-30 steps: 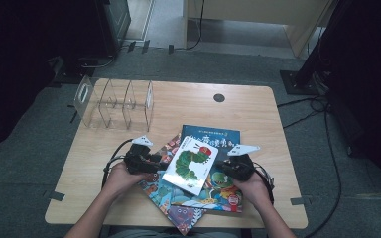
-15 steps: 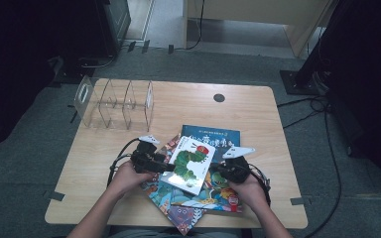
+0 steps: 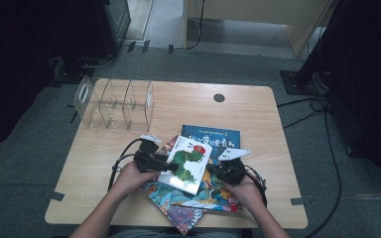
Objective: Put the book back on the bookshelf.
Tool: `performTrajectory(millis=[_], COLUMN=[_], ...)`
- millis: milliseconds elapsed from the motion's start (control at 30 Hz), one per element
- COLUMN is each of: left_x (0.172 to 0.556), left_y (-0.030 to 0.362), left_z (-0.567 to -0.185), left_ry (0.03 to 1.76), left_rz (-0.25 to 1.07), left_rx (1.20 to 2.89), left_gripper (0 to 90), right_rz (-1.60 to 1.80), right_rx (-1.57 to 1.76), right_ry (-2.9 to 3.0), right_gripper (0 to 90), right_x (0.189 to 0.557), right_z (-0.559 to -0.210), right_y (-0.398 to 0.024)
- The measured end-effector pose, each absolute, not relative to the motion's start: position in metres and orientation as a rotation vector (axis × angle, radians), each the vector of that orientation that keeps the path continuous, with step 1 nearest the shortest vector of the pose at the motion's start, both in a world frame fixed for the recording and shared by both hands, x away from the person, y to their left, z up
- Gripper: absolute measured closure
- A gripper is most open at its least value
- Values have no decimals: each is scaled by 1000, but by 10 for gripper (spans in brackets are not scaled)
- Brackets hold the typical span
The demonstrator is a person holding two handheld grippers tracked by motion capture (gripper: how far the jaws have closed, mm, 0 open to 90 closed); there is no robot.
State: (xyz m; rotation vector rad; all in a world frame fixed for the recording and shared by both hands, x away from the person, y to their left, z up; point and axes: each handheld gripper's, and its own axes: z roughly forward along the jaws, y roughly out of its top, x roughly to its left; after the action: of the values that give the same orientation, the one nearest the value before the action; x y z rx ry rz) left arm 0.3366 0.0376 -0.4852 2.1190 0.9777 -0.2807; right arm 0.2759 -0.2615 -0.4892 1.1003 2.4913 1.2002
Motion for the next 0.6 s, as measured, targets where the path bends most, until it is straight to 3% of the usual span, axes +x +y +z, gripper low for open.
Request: performTrajectory(millis=[233,333,500,600], left_x=[337,339,336,334], left_y=[39,41,38,36], left_z=[-486,-484,-482,-481], left_ry=[1040,1088,1073,1090], left_rz=[-291,-277,-222,-193], left_rx=[2082,2092,2121,2125], left_gripper=[359,439,364,375], right_rz=[1210,1220,1210,1212], right_rx=[1103,1119,1058,1062], right_ry=[2490,2490,2505,2504], right_gripper=[899,900,899,899], right_x=[277,277,275,275], right_z=[-490,-490,-490,-490], right_y=[-260,-258,-252,-251])
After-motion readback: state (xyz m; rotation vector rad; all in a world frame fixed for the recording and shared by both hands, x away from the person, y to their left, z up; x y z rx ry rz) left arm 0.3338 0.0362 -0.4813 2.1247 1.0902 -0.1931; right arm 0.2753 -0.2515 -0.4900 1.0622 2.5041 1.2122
